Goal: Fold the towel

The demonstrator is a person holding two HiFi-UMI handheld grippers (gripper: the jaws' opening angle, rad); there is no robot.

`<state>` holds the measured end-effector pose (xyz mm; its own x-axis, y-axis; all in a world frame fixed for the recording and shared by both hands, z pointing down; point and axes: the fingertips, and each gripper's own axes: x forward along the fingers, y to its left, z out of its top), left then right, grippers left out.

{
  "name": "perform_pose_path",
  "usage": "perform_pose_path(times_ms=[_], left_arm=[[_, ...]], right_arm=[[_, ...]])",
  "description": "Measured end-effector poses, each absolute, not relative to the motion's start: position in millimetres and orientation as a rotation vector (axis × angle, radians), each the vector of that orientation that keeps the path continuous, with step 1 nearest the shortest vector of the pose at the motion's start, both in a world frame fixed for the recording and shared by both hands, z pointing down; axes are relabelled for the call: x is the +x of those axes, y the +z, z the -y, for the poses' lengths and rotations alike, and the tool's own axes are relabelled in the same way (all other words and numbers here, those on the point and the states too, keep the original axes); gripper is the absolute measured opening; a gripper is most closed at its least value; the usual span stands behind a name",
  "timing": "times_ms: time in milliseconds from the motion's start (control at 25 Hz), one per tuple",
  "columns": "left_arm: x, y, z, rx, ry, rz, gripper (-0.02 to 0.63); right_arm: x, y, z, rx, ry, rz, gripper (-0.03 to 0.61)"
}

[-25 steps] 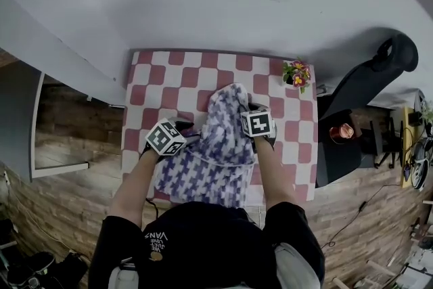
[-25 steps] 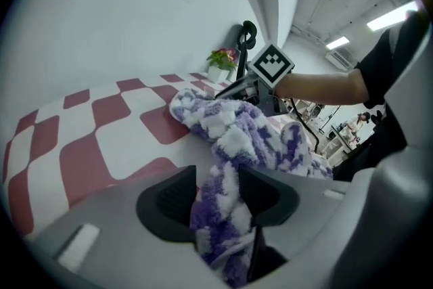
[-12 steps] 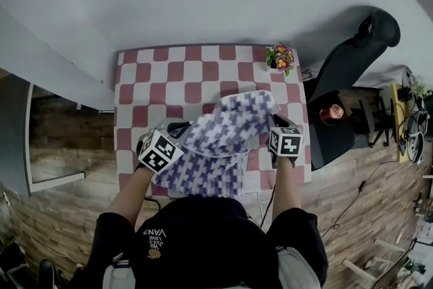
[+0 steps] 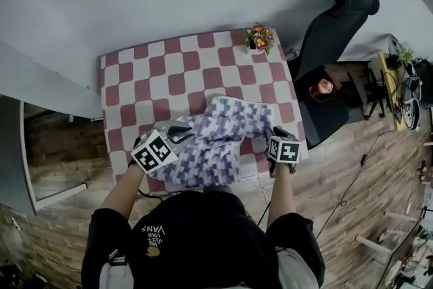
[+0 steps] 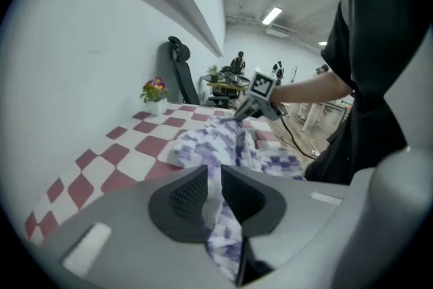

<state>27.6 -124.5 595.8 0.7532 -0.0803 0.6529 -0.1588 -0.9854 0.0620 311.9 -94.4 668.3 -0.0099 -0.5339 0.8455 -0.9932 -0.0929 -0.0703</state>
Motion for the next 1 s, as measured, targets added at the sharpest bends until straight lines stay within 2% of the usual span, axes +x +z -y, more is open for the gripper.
perform_pose_path(times_ms=[120,280,480,640,920,1000], left_arm=[[28,561,175,2.884,0.886,0.383,0.103],[39,525,239,2.878,0.658,0.595,0.112],[72,600,254,2.670,0.921,0.464,0.112],[95,659,227,2.520,1.080,0.243,0.160],[115,684,212,2.426,1.131,0.086,0.176],[116,688,209,2.430,1.172,0.067,0.155]], right_arm=[[318,660,99,1.722,0.975,1.591,0.144],[329,642,120,1.796,0.893,1.619,0.155],[331,637,155,1.797,0.824,1.655,0.155],[321,657,169,1.697,0.848,1.666,0.158],[303,686,172,1.556,0.892,1.671,0.169],[302,687,172,1.543,0.880,1.672,0.154]])
